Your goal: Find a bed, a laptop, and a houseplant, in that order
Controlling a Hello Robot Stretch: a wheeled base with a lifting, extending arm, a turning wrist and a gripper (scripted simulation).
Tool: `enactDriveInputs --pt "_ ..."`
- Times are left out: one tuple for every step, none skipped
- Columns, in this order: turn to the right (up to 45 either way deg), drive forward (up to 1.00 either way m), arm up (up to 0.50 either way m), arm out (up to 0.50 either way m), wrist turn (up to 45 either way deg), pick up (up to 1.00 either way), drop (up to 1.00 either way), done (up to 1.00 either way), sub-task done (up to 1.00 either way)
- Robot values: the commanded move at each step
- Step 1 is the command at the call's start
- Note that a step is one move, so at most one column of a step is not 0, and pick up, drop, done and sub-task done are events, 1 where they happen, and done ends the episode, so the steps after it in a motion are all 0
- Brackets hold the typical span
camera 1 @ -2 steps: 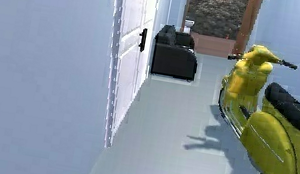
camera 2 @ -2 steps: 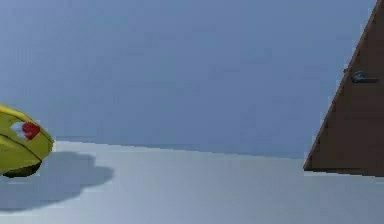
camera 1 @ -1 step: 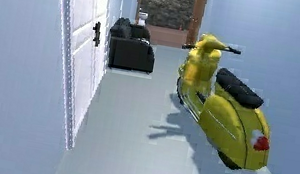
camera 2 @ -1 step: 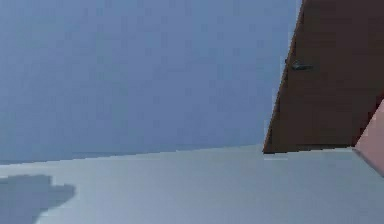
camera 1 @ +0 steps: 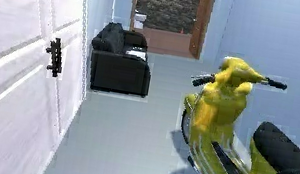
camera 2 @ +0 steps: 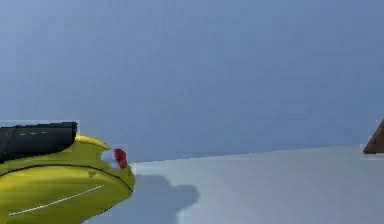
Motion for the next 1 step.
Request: enactDriveInputs --pt "0.0 1.0 0.0 0.0 0.0 0.0 0.0 0.0 0.0"
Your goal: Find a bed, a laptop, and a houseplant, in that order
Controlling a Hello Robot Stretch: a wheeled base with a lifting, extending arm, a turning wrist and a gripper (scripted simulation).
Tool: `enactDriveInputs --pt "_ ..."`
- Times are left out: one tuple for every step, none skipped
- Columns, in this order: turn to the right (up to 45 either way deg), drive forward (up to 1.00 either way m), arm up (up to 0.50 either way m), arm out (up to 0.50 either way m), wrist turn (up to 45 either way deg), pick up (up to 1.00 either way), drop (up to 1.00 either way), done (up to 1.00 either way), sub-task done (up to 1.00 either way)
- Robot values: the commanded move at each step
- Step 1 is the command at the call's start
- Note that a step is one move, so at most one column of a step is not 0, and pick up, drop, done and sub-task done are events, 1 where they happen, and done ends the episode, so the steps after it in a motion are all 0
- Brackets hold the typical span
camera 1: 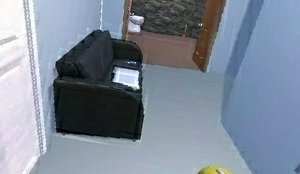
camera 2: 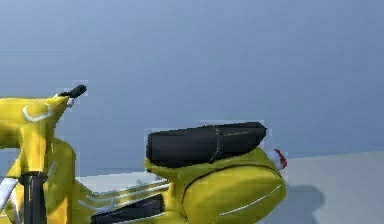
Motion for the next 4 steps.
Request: enactDriveInputs --pt "0.0 0.45 0.0 0.0 0.0 0.0 0.0 0.0 0.0" --pt "9.0 0.0 0.0 0.0 0.0 0.0 0.0 0.0 0.0" --pt "0.0 1.0 0.0 0.0 0.0 0.0 0.0 0.0 0.0" --pt "3.0 0.0 0.0 0.0 0.0 0.0 0.0 0.0 0.0"
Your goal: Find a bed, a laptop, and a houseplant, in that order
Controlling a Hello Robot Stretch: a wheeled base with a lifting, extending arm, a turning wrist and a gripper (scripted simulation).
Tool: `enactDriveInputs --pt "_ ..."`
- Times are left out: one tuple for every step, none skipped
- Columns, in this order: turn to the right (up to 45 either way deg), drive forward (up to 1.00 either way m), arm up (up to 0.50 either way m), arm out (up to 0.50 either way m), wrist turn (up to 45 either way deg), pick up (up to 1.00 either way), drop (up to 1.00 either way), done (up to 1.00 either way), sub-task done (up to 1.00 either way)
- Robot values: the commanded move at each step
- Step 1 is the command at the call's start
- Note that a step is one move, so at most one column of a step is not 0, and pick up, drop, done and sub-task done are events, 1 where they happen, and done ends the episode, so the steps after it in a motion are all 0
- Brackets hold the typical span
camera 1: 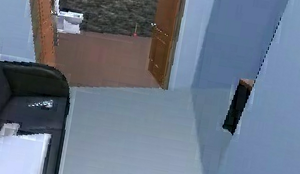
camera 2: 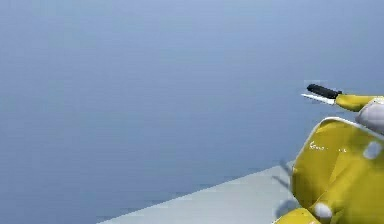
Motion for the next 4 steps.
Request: enactDriveInputs --pt "0.0 0.2 0.0 0.0 0.0 0.0 0.0 0.0 0.0" --pt "-6.0 0.0 0.0 0.0 0.0 0.0 0.0 0.0 0.0" --pt "0.0 1.0 0.0 0.0 0.0 0.0 0.0 0.0 0.0" --pt "0.0 1.0 0.0 0.0 0.0 0.0 0.0 0.0 0.0"
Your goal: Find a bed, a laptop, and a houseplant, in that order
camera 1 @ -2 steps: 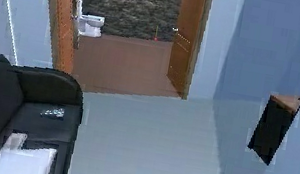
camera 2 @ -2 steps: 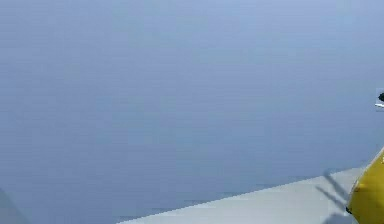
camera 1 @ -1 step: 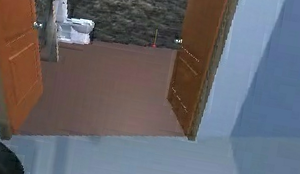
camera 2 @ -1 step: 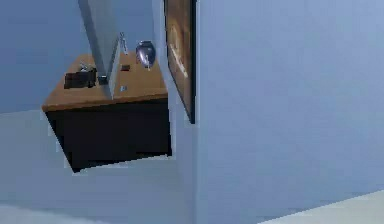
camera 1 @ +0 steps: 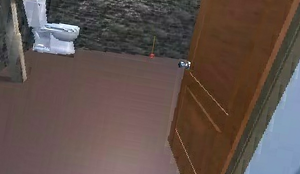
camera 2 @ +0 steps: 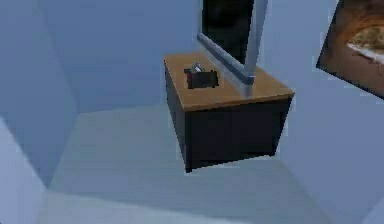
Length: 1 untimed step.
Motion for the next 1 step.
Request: enactDriveInputs --pt "0.0 1.0 0.0 0.0 0.0 0.0 0.0 0.0 0.0"
